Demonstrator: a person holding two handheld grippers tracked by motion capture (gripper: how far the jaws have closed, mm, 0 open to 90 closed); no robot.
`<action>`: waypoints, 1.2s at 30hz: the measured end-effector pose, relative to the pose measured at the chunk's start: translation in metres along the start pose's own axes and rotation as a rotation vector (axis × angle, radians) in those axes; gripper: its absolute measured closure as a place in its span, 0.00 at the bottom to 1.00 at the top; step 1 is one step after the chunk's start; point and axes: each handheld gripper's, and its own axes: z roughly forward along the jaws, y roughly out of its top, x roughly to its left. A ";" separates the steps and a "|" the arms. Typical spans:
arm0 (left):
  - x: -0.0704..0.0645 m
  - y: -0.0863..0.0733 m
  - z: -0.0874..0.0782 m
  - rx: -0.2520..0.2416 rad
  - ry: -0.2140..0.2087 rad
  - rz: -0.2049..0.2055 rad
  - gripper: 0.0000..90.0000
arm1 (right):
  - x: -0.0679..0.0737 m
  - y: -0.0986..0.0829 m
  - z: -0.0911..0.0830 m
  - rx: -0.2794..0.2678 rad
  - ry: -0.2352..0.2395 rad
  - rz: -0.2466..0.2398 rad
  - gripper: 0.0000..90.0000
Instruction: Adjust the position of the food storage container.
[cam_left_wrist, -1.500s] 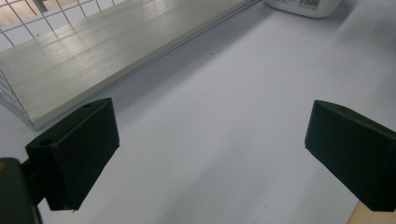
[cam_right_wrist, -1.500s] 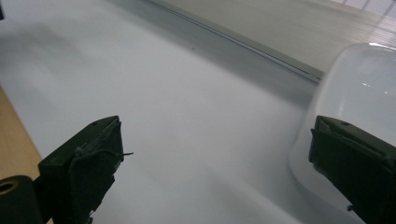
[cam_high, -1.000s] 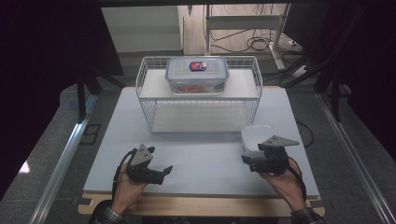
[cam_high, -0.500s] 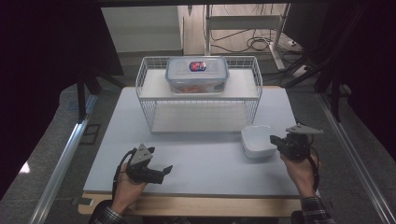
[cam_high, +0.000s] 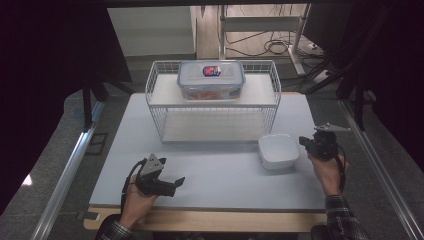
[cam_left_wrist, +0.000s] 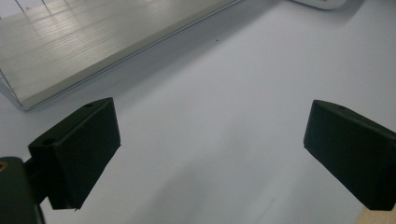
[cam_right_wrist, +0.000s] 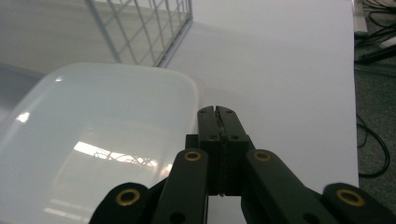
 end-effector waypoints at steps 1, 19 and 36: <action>0.000 0.000 0.001 0.002 -0.001 -0.002 0.04 | -0.003 0.000 0.003 0.002 0.004 0.001 1.00; 0.000 0.000 0.002 0.015 -0.005 0.001 0.04 | 0.007 0.000 0.020 0.051 0.093 0.009 1.00; -0.002 -0.001 0.005 0.033 -0.013 0.009 0.04 | 0.072 -0.002 0.026 0.102 0.235 -0.076 1.00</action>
